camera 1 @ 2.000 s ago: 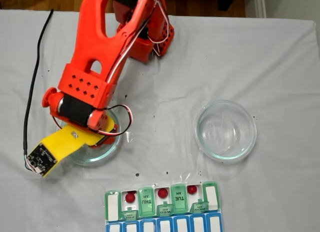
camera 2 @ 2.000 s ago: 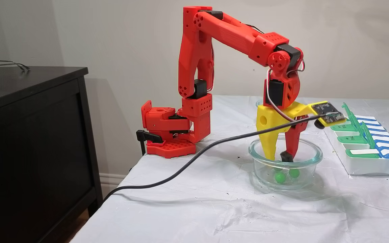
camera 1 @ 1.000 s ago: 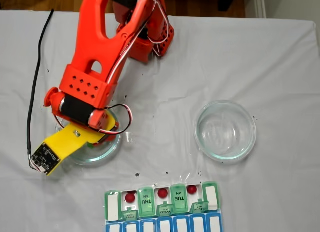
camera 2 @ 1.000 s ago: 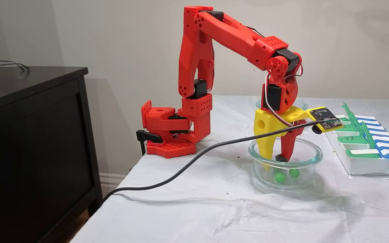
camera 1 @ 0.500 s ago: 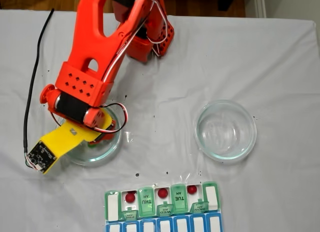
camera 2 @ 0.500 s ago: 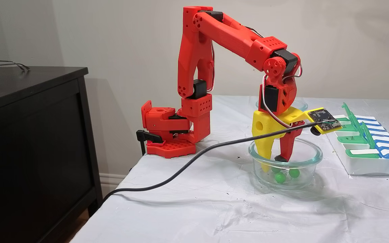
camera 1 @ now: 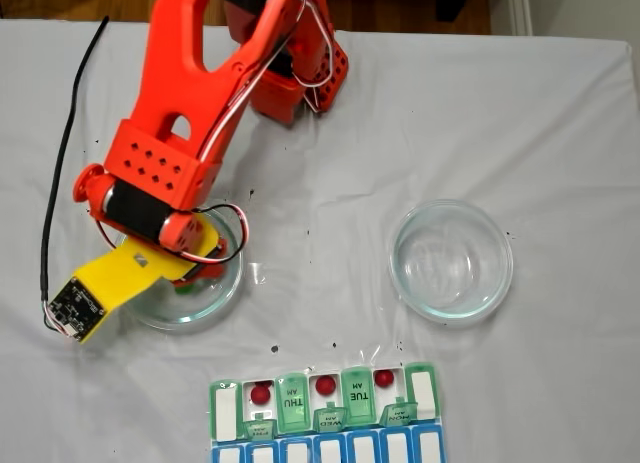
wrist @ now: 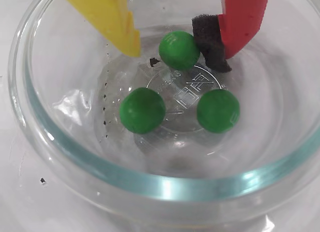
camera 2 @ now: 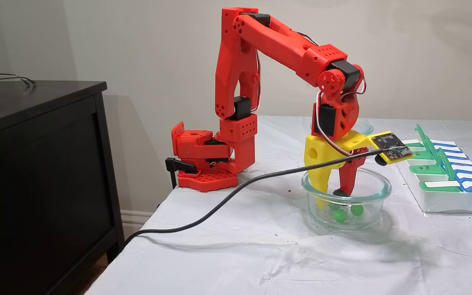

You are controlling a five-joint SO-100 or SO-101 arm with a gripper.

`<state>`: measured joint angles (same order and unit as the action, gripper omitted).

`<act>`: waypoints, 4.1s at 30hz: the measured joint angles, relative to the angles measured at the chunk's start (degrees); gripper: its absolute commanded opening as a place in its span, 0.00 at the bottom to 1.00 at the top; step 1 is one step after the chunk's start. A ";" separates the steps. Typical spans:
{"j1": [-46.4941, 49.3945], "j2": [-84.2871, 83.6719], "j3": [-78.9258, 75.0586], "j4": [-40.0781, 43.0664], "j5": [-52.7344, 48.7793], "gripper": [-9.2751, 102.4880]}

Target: Sort medicines into box.

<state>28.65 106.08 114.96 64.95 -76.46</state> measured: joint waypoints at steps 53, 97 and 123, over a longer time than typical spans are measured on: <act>0.35 0.00 -0.62 -0.70 -0.18 0.08; -40.52 26.19 5.89 -24.17 63.02 0.08; -43.07 -0.09 -0.70 -37.18 64.07 0.08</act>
<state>-14.41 106.00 114.26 27.77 -12.39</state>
